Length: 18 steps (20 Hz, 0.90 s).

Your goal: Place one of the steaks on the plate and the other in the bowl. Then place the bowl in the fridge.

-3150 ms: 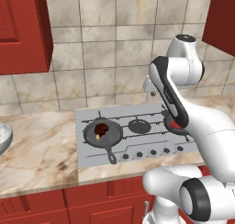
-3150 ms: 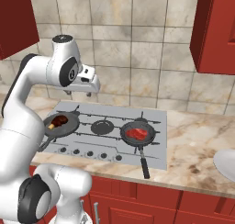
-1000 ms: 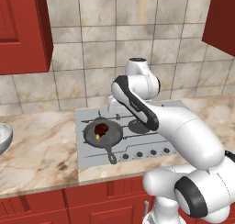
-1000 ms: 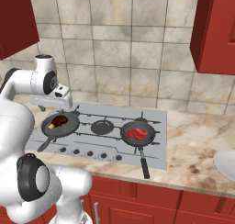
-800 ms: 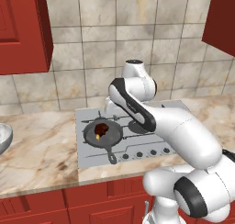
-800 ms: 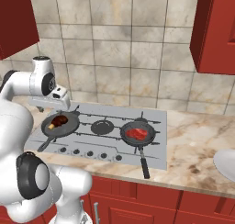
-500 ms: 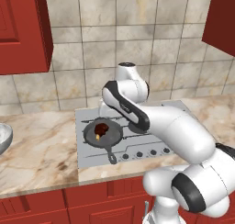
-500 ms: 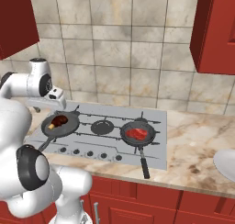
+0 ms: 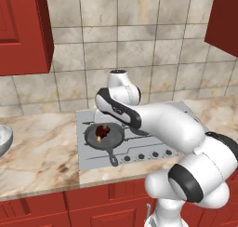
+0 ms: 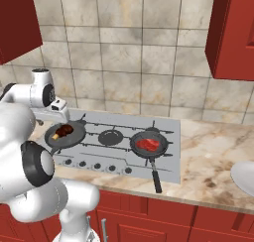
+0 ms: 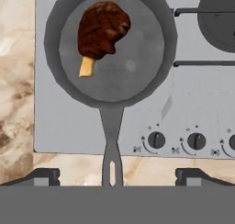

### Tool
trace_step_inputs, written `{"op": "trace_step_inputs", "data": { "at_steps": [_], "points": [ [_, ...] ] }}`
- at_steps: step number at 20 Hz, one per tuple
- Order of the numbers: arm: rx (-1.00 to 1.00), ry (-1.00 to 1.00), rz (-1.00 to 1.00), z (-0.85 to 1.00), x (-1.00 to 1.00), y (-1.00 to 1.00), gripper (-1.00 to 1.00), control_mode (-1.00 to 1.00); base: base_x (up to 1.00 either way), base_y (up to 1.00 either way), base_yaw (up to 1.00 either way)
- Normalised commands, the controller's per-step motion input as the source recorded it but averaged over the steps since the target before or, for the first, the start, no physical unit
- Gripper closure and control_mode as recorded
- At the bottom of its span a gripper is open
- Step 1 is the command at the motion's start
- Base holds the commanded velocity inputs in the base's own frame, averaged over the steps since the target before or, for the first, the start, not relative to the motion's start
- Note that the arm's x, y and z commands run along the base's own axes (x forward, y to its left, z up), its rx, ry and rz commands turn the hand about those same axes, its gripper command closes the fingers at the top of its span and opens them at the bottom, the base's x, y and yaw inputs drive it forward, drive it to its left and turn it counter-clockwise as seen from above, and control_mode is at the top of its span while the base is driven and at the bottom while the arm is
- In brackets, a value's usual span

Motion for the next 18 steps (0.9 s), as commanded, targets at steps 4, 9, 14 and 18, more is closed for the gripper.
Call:
{"op": "trace_step_inputs", "data": {
  "at_steps": [4, 9, 14, 18],
  "points": [
    [-0.01, 0.0, -0.03, -0.2, 0.15, 0.01, -1.0, -1.0, 0.0, 0.0, 0.0],
    [-0.01, 0.0, -0.02, -0.23, 0.14, 0.09, -1.0, -1.0, 0.0, 0.0, 0.0],
    [-0.02, 0.0, -0.02, -0.27, 0.2, 0.09, -1.0, -1.0, 0.0, 0.0, 0.0],
    [0.0, 0.0, -0.01, -0.2, 0.26, 0.0, -1.0, -1.0, 0.0, 0.0, 0.0]
  ]
}}
